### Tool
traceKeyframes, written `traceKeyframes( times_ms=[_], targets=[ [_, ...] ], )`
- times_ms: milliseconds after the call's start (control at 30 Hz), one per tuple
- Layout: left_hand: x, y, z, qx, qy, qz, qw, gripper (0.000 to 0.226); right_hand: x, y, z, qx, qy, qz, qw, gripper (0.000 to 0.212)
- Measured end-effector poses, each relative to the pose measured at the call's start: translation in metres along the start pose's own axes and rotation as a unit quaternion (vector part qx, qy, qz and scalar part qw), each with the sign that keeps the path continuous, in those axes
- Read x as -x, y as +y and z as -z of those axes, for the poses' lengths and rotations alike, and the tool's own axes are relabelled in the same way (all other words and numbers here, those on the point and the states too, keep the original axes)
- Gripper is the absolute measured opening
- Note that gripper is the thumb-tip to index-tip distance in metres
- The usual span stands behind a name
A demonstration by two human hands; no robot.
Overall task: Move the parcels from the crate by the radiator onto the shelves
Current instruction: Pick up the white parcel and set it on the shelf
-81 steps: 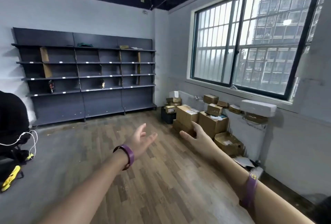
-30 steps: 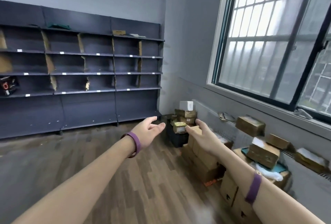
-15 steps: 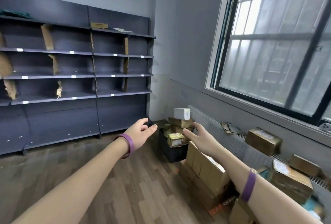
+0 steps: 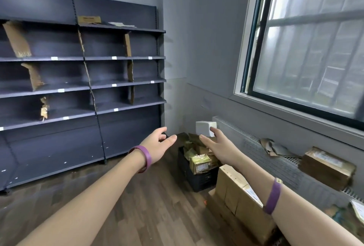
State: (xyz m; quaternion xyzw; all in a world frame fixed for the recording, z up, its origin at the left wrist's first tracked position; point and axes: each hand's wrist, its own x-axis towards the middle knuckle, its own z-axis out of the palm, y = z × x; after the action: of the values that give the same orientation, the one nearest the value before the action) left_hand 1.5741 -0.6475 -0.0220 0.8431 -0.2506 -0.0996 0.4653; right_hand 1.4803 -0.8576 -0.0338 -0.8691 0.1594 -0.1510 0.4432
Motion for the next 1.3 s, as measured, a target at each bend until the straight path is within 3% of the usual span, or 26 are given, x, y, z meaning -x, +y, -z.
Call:
traceKeyframes(
  times_ms=[500,900,1100,1300],
  targets=[
    [-0.312,-0.022,0.014,-0.027,0.027,0.027,0.999,0.061,-0.334,0.048,-0.006,-0.014,-0.056,-0.008,0.998,0.078],
    [-0.560,-0.096,0.007,-0.010,-0.035,0.030,0.999,0.063,-0.550,0.100,-0.046,0.014,0.003,-0.067,0.998,0.072],
    [-0.707,-0.122,0.016,0.083,-0.075,0.047,0.993,0.061,-0.671,0.116,-0.063,0.032,0.013,-0.090,0.995,0.074],
    [-0.810,-0.125,-0.013,0.098,-0.145,0.041,0.984,0.059,-0.756,0.147,-0.056,0.063,0.064,-0.105,0.990,0.078]
  ],
)
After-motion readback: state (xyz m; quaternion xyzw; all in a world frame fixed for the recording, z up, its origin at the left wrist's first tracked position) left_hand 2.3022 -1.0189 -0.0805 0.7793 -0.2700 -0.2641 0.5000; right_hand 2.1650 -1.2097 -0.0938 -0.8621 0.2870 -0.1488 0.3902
